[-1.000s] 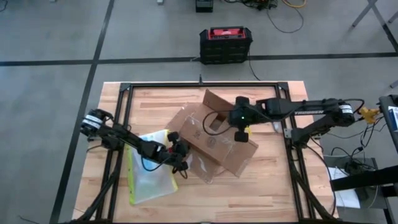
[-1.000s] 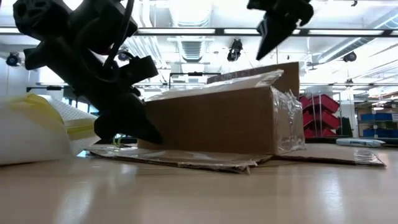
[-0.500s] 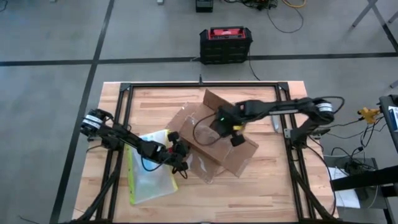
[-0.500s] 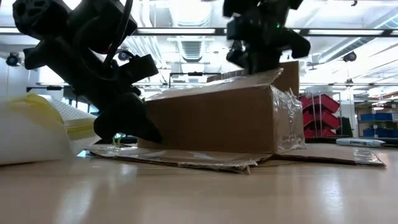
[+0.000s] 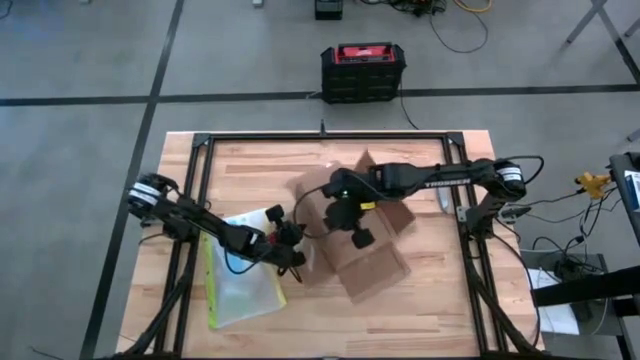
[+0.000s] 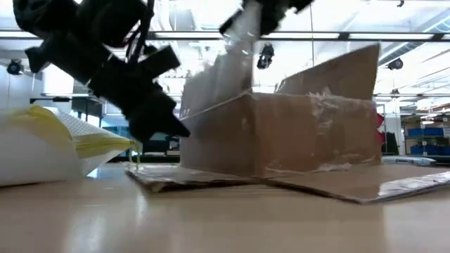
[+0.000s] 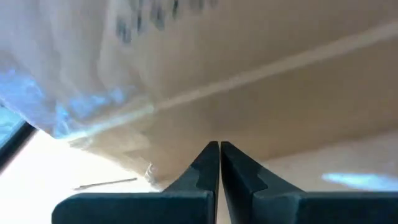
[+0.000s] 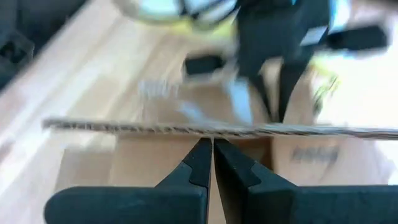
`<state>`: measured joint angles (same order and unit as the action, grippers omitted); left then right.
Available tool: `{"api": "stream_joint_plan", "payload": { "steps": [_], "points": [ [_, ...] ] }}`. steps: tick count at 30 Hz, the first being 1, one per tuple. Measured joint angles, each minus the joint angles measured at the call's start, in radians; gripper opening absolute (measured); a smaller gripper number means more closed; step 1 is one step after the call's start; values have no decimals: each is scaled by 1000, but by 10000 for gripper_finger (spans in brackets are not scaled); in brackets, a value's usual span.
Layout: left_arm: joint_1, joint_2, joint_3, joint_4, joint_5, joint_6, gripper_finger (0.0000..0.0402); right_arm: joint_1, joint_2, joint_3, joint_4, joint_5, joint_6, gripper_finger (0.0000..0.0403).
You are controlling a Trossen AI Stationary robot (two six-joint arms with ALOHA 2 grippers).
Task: Unpack boxes
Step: Break down the brown box using the gray cutter
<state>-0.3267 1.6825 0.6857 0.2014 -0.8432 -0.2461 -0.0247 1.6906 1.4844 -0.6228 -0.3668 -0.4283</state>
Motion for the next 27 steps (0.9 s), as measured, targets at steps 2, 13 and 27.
{"api": "stream_joint_plan", "payload": {
  "steps": [2,13,27],
  "points": [
    [0,-43,2,-6,-8,26,0,7,2,-6,89,1,43,2],
    [-177,-487,4,-307,-97,16,0,12,162,-9,154,56,104,2],
    [-190,-801,23,-446,-105,162,0,105,235,161,158,131,34,2]
  ]
}}
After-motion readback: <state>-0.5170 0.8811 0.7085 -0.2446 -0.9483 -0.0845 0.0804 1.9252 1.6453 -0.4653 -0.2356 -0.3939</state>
